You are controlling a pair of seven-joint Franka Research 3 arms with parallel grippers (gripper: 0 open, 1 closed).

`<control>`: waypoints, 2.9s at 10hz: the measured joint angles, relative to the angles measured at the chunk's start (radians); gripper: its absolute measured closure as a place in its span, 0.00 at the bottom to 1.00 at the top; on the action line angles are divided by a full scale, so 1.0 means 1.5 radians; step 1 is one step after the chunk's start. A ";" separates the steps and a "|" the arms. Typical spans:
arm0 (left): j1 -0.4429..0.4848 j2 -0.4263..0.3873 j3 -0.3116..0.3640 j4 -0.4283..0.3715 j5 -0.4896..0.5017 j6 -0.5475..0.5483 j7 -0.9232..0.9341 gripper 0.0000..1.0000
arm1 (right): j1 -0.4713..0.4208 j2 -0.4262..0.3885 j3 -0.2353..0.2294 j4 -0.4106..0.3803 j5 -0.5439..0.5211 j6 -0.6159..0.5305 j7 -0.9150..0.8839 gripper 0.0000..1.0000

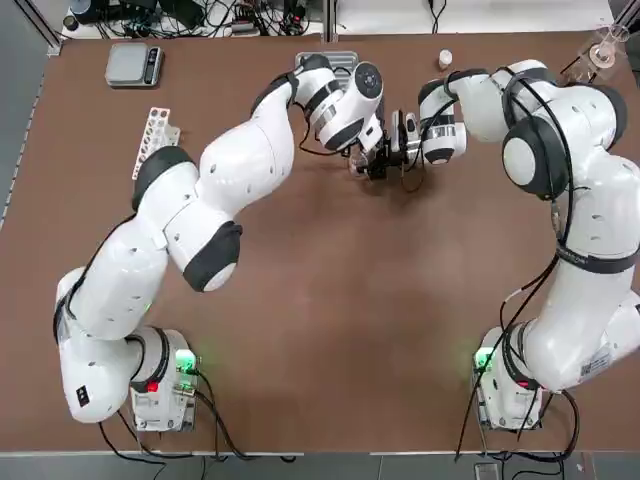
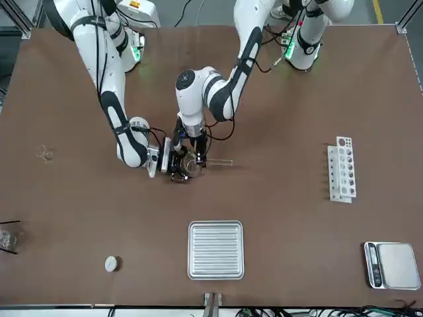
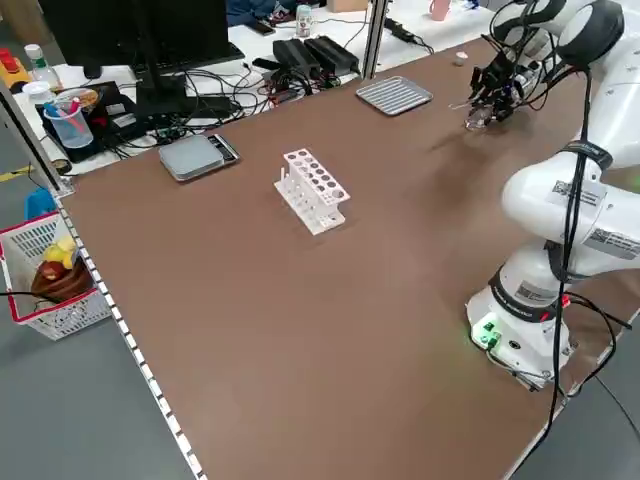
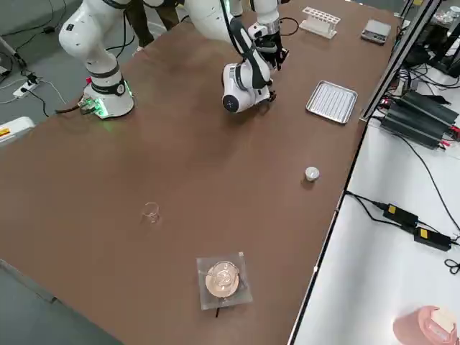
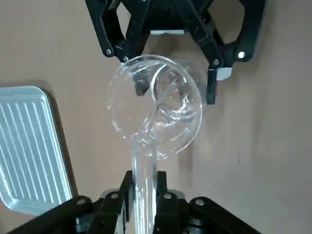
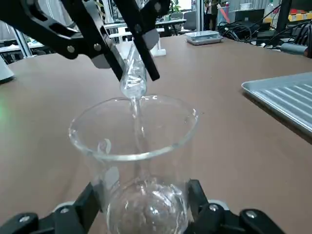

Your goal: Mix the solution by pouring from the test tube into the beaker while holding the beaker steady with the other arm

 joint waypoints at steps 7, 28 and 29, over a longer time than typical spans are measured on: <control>-0.003 0.000 0.000 0.018 0.015 -0.026 0.000 0.78 | 0.000 0.000 0.000 0.000 0.000 0.000 0.000 0.22; -0.018 0.029 0.001 0.064 0.080 -0.068 0.007 0.78 | 0.000 0.000 0.000 0.000 0.000 0.000 0.000 0.22; -0.018 0.036 0.001 0.070 0.080 -0.068 0.007 0.78 | 0.000 0.000 0.000 0.000 0.000 0.000 0.000 0.22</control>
